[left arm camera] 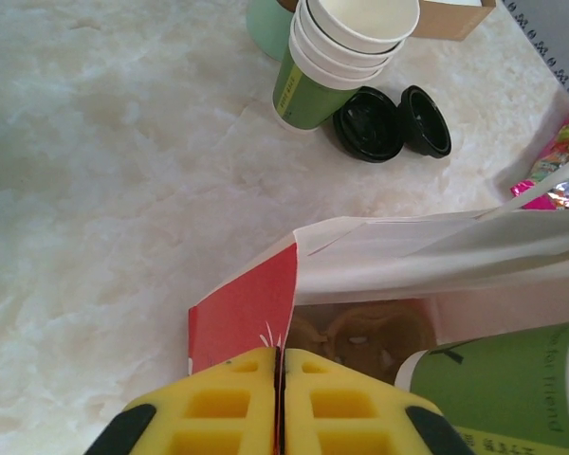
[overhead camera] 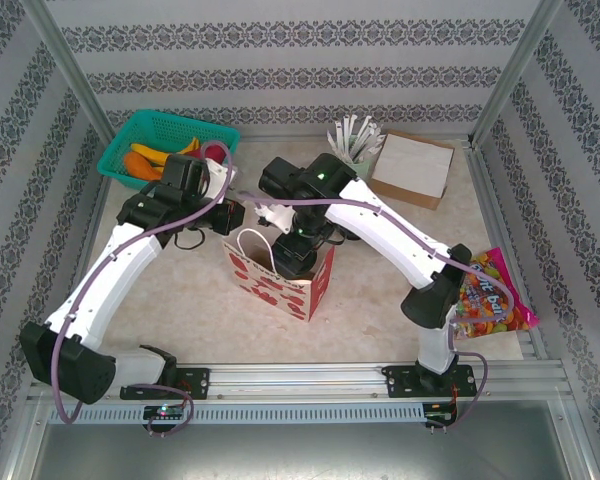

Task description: Pack the takeout coffee

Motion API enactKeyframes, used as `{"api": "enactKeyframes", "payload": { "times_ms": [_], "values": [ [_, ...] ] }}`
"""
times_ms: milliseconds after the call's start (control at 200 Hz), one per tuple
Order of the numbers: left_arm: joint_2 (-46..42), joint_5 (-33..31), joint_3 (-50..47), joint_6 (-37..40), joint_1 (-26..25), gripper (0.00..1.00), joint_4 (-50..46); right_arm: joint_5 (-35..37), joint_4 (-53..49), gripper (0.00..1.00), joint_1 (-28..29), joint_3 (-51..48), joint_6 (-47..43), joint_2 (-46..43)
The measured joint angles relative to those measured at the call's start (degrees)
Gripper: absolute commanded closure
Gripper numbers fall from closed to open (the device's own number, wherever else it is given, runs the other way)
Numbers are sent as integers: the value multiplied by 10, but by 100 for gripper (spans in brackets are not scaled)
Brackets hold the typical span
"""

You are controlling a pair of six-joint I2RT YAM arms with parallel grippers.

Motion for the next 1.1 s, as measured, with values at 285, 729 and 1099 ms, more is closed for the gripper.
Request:
{"api": "enactKeyframes", "payload": {
  "times_ms": [285,729,1099],
  "values": [
    [31,5,37,4,0,100,-30,10,0,35,0,0,15,19],
    [0,-7,30,-18,0,100,-11,13,2,36,-1,-43,56,19],
    [-3,14,4,-43,0,100,22,8,29,36,3,-45,75,31]
  ]
}}
